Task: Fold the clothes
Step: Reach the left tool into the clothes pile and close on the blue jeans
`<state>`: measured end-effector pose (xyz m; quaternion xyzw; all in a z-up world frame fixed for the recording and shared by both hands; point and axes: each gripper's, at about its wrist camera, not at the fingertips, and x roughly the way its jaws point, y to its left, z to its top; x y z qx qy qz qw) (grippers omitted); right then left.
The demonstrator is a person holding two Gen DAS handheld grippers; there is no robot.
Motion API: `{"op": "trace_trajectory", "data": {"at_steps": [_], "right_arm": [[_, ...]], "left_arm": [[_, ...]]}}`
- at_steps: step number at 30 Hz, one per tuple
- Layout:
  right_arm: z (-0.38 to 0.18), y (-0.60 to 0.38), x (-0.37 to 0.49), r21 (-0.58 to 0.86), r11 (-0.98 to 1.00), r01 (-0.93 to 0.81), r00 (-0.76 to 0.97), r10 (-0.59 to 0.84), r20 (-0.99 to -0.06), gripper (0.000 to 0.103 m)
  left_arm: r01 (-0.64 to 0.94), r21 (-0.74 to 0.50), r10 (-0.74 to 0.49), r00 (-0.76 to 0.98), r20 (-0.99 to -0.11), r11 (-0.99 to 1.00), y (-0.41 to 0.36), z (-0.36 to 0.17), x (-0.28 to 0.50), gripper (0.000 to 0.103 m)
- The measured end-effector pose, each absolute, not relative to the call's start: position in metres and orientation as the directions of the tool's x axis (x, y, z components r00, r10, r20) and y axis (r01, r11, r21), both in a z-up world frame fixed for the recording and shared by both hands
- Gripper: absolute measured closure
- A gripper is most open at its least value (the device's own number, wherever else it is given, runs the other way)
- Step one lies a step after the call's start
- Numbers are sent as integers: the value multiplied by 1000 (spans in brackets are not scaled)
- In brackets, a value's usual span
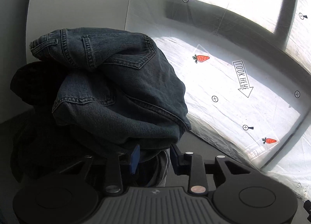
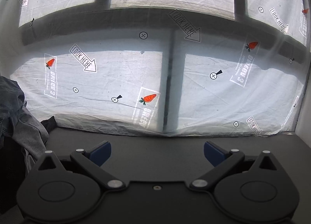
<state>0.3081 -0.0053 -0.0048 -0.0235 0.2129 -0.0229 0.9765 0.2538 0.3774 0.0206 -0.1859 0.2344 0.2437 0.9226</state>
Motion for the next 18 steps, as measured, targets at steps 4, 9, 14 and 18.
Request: {"op": "trace_trajectory", "data": {"at_steps": [4, 9, 14, 18], "right_arm": [[-11, 19, 346, -109, 994, 23, 898, -69, -434, 0], [-21, 40, 374, -131, 991, 0, 883, -61, -466, 0], [-33, 53, 383, -145, 989, -29, 862, -49, -505, 0], [-38, 51, 380, -130, 991, -33, 850, -40, -524, 0]], "left_arm": [[-672, -210, 528, 705, -473, 710, 424, 26, 260, 70], [-711, -311, 554, 693, -462, 631, 469, 12, 250, 60], [-752, -227, 637, 650, -415, 619, 460, 23, 247, 36], [-767, -140, 681, 626, -380, 627, 459, 27, 254, 16]]}}
